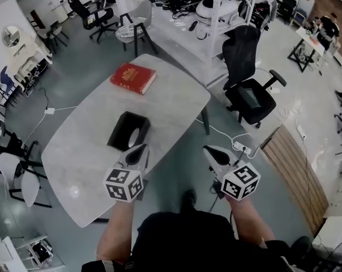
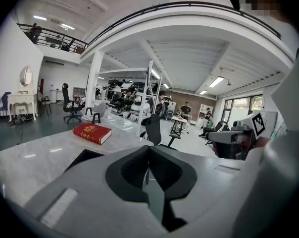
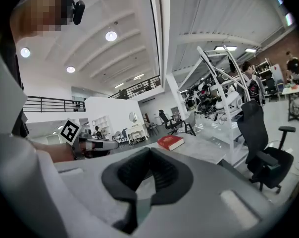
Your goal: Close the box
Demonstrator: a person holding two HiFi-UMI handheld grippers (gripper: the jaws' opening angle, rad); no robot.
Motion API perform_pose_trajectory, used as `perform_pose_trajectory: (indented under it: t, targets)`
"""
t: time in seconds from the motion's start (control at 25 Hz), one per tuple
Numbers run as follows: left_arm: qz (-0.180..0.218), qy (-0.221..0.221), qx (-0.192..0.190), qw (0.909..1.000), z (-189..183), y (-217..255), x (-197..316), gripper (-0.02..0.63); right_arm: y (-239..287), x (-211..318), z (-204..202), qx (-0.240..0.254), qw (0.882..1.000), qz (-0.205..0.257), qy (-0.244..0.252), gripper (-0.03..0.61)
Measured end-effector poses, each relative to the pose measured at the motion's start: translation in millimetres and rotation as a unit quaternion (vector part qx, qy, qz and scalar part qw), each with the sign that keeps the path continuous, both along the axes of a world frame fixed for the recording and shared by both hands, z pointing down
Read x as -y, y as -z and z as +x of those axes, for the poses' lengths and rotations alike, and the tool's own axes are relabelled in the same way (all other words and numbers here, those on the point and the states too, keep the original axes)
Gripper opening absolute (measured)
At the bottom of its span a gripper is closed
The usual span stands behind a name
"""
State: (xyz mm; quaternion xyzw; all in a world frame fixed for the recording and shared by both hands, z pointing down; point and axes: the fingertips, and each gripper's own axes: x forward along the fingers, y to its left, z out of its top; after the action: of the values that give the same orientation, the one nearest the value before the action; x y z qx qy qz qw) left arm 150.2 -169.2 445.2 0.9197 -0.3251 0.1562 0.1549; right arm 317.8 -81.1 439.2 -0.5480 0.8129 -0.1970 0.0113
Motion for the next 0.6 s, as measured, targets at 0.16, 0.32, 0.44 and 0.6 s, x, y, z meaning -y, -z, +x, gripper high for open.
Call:
perform_pose_trajectory:
  t: [0.16,0.32,0.44,0.6]
  targets:
    - [0.005,0.016,0.009,0.9998,-2,1,22,-0.003,2,29,-3,0.000,1.000,-0.001,0.022,0.003]
    - [0.010,0.035,0.004,0.9993,-19,2,45,-0.003,3,57,-22,-0.010,0.999,-0.003,0.046,0.003]
    - [0.012,0.043,0.000,0.9990,-43,0,62,-0.003,5,80,-44,-0.020,0.998,-0.003,0.057,0.003]
    - [0.005,0.054,-0.008,0.9985,-81,-4,93,-0.003,15,114,-73,-0.034,0.998,-0.001,0.058,0.003]
